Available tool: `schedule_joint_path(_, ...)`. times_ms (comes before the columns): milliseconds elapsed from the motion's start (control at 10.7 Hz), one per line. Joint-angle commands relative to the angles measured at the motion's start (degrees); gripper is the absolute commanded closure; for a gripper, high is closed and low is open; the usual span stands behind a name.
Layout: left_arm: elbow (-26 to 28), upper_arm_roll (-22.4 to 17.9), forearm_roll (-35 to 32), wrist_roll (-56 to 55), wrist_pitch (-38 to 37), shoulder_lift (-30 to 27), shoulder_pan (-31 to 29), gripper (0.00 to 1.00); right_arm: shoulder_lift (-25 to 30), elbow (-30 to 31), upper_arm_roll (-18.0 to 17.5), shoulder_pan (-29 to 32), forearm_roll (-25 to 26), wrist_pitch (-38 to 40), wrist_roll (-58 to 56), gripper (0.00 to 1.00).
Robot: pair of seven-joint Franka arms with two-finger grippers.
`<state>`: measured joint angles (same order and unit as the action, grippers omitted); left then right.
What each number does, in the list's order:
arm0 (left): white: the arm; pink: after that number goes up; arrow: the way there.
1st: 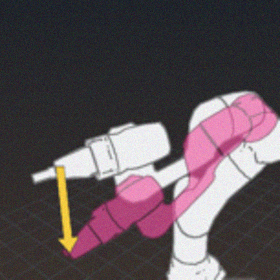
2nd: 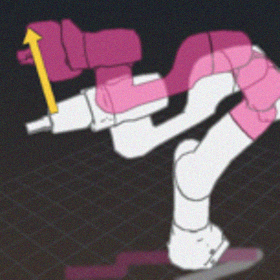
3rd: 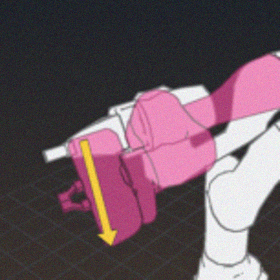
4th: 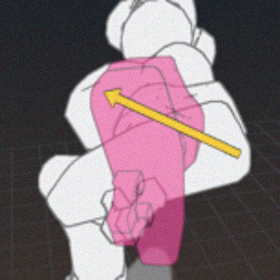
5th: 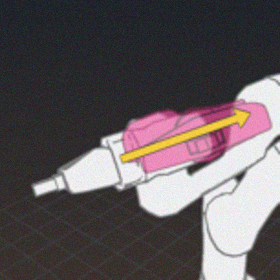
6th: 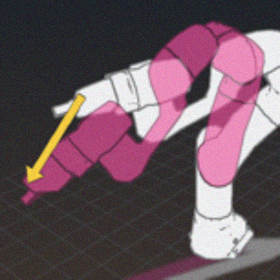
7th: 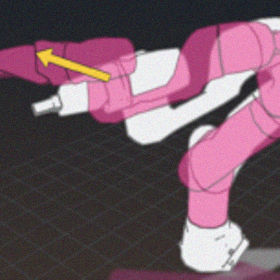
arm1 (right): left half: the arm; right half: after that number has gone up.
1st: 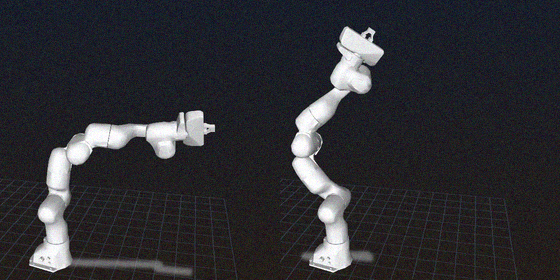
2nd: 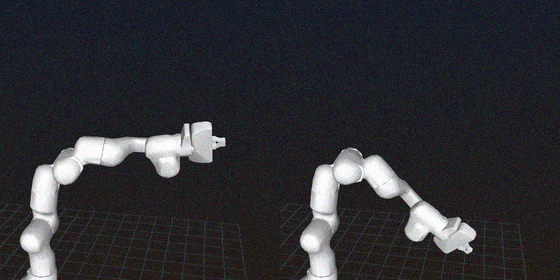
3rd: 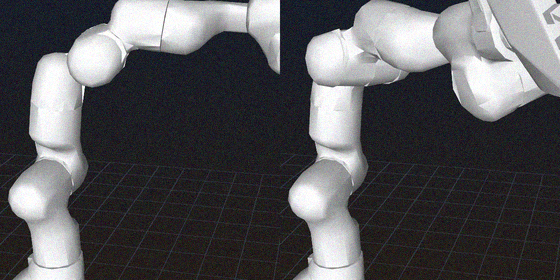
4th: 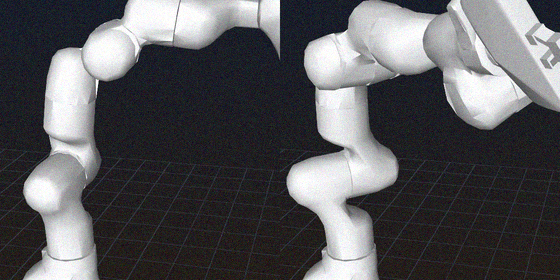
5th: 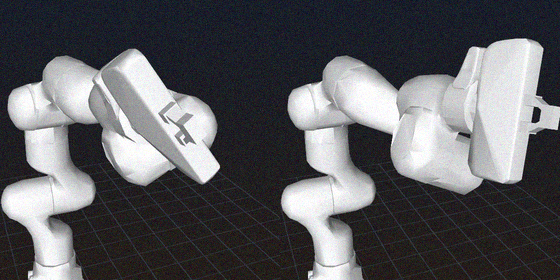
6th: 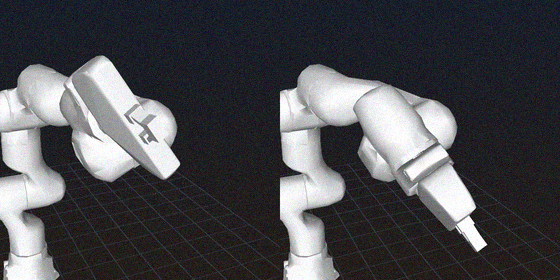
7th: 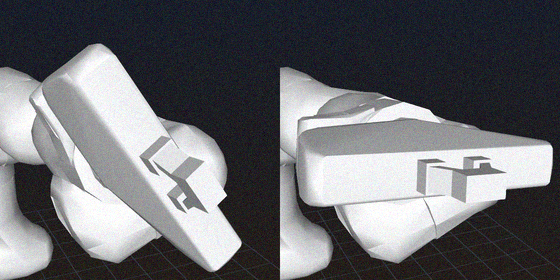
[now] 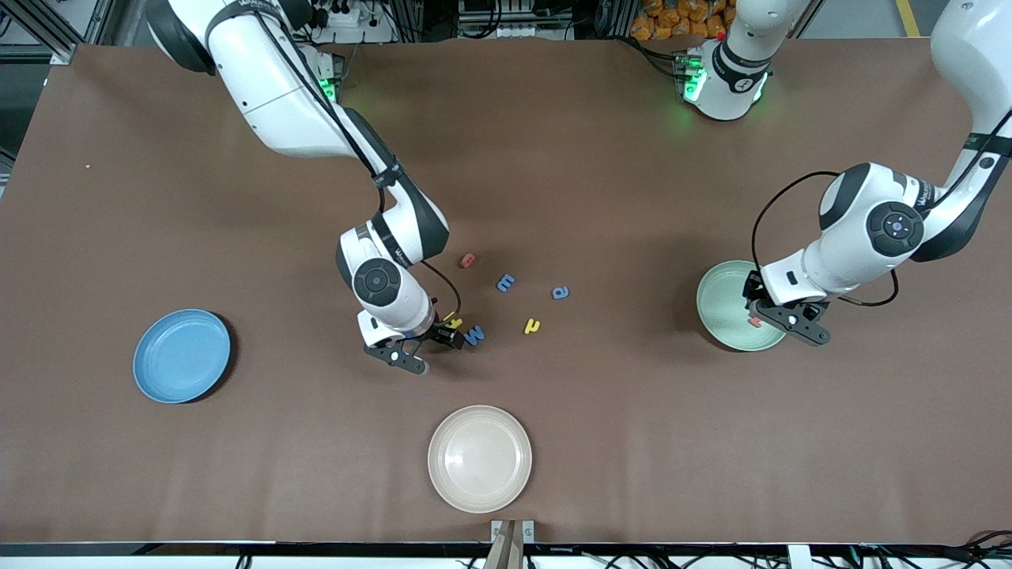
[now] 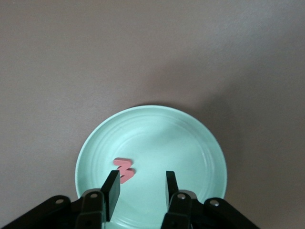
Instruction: Sort uppercase to blue plate, lowercase to green plate
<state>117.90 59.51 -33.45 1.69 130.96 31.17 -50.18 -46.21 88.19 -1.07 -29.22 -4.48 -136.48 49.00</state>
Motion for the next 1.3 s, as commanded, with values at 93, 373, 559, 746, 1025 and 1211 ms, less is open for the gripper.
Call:
schedule_joint_path(93, -0.13, 3.85, 1.64, -8.43, -3.16, -1.03, 0.79, 0.55, -0.90, -1.00, 0.54, -1.28, 0.53, 0.60, 1.53, 0.00)
schedule_joint_path(373, -0.04, 4.48, 1.64, -17.12, -3.43, -0.85, 3.68, 0.55, -1.16, -0.83, 0.63, -1.46, 1.92, 0.86, 1.53, 0.44)
schedule_joint_path(559, -0.04, 5.09, 2.77, -21.53, -3.43, -0.85, 5.18, 0.56, -1.16, -0.21, 0.63, -2.24, 4.56, 0.69, 1.62, 1.00)
schedule_joint_path(746, -0.21, 5.09, 3.31, -24.78, -3.43, -0.94, 7.11, 0.57, -0.90, -0.21, 0.63, -2.16, 5.36, 0.86, 1.54, 1.00)
schedule_joint_path(1025, -0.30, 5.09, 3.39, -28.83, -3.43, -0.85, 9.57, 0.58, 0.41, -0.30, 0.72, -0.24, 5.36, 1.74, 1.01, 1.00)
schedule_joint_path(1211, -0.83, 5.09, 4.36, -33.39, -3.34, -0.76, 11.41, 0.60, 2.08, -0.47, 1.33, 1.96, 5.45, 3.31, -1.09, 1.00)
